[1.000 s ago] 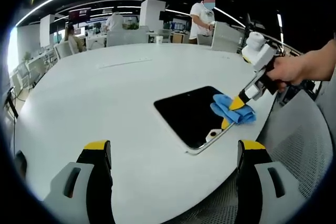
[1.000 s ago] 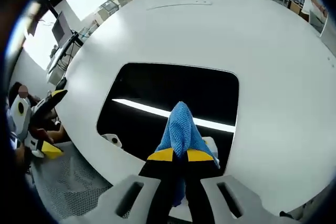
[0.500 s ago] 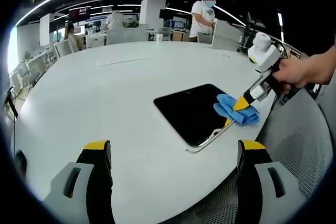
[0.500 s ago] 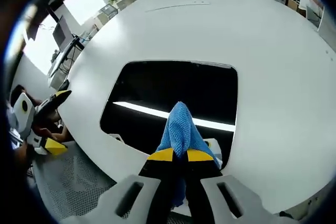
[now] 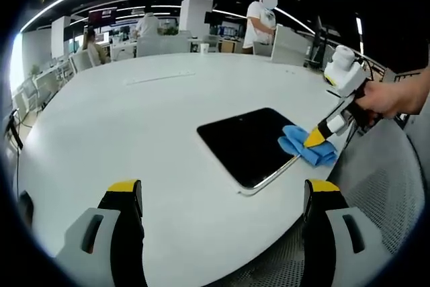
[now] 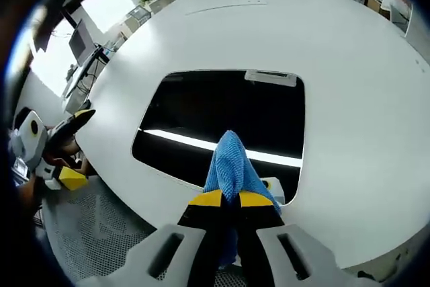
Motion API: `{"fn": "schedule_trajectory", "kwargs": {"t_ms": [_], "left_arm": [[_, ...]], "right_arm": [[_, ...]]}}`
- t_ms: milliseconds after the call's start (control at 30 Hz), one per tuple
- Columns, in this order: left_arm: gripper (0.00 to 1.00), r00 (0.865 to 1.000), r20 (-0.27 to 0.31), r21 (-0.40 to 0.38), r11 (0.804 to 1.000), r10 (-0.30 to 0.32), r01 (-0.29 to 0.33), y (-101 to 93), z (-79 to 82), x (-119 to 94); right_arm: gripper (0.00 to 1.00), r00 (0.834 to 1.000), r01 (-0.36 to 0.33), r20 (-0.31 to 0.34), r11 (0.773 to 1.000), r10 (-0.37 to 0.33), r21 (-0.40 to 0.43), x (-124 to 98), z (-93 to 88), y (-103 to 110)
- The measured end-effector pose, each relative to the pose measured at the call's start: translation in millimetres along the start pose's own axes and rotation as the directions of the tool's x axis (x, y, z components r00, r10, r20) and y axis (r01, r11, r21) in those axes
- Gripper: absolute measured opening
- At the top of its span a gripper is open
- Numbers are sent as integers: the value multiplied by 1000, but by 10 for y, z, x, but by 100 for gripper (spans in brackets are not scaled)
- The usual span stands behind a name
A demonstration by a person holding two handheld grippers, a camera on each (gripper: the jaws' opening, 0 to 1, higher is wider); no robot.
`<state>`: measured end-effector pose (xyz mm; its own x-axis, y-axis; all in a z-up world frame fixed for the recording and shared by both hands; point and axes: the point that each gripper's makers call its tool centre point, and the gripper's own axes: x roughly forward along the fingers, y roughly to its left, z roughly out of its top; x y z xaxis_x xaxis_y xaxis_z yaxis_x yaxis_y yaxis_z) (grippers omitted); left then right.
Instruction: Wipe the mirror surface with the cleaning cloth until all visible marks leave the cleaned area.
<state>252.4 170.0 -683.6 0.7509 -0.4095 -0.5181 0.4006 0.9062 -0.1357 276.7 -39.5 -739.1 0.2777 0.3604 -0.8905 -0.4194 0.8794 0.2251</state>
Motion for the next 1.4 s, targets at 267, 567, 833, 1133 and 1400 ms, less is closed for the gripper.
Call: {"fn": "schedule_trajectory", "kwargs": {"t_ms": [267, 567, 833, 1133, 1400], "left_arm": [[99, 1000, -13, 11, 1000, -8, 8, -24, -22, 7], [99, 1000, 9, 6, 1000, -4, 4, -16, 20, -7], [99, 1000, -14, 6, 1000, -5, 5, -44, -17, -9], [99, 1000, -13, -22, 1000, -12, 12, -48, -18, -8], [99, 1000, -20, -12, 1000, -18, 18, -59, -23, -4]], "right_arm": [[1, 1000, -2, -10, 1000, 3, 13, -18, -6, 2], [1, 1000, -13, 0, 1000, 13, 27, -36, -19, -51], [1, 1000, 2, 7, 997, -2, 80, -90, -53, -245], [1, 1000, 23, -5, 995, -23, 99, -129, -56, -357], [1, 1000, 17, -9, 994, -16, 106, -140, -60, -414]]}}
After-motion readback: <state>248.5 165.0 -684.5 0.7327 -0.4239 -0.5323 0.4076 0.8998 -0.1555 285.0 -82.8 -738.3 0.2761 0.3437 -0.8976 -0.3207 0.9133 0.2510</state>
